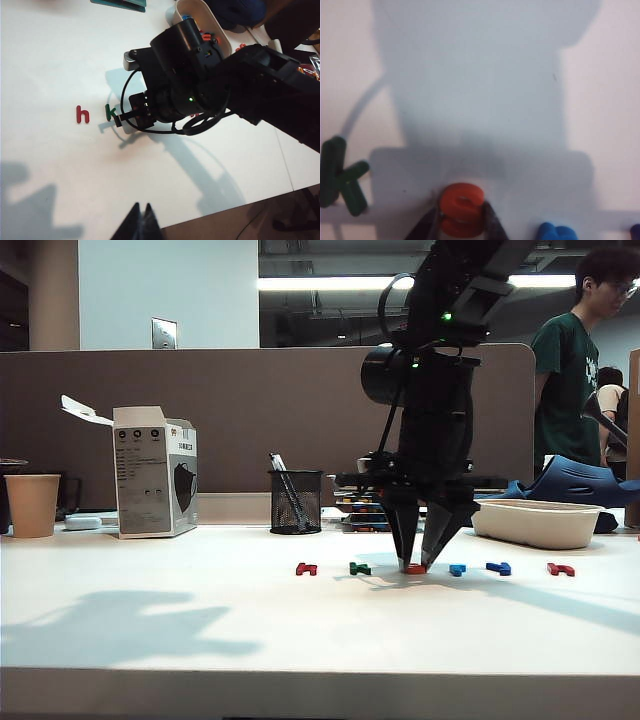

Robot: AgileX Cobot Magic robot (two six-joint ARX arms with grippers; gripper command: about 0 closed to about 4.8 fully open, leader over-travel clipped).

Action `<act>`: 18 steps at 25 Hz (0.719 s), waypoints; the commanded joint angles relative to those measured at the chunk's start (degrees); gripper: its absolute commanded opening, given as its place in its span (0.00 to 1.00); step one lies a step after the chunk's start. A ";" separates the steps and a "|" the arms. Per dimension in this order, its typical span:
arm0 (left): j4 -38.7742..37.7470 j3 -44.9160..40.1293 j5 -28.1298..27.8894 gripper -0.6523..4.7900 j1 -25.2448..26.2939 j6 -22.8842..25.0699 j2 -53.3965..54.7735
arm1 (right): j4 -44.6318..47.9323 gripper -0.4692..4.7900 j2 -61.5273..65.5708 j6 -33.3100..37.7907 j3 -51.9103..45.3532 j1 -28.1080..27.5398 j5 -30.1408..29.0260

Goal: Select the appropriate letters from the row of letter magnets placed on the table to arrange into the word "sky".

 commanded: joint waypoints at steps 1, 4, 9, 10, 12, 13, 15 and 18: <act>0.35 0.17 -0.22 0.11 0.11 -0.15 -0.15 | -4.02 0.25 2.32 0.22 -1.22 0.66 -0.85; 0.35 0.17 -0.22 0.11 0.11 -0.15 -0.15 | -6.12 0.25 2.29 0.26 -1.18 0.66 -2.75; 0.37 0.17 -0.22 0.11 0.11 -0.15 -0.15 | -9.22 0.25 2.29 1.46 -1.18 0.79 -3.45; 0.37 0.17 -0.22 0.11 0.11 -0.15 -0.15 | -9.90 0.25 2.29 1.97 -1.20 1.03 -3.91; 0.39 0.17 -0.22 0.11 0.11 -0.15 -0.15 | -10.69 0.25 2.29 2.03 -1.20 1.44 -5.09; 0.37 0.17 -0.22 0.11 0.11 -0.15 -0.15 | -11.28 0.25 2.25 2.19 -1.18 1.79 -5.77; 0.37 0.17 -0.22 0.11 0.11 -0.15 -0.15 | -11.91 0.25 2.23 2.69 -1.20 2.75 -5.92; 0.37 0.17 -0.22 0.11 0.11 -0.15 -0.15 | -12.70 0.25 2.23 3.98 -1.20 5.77 -5.97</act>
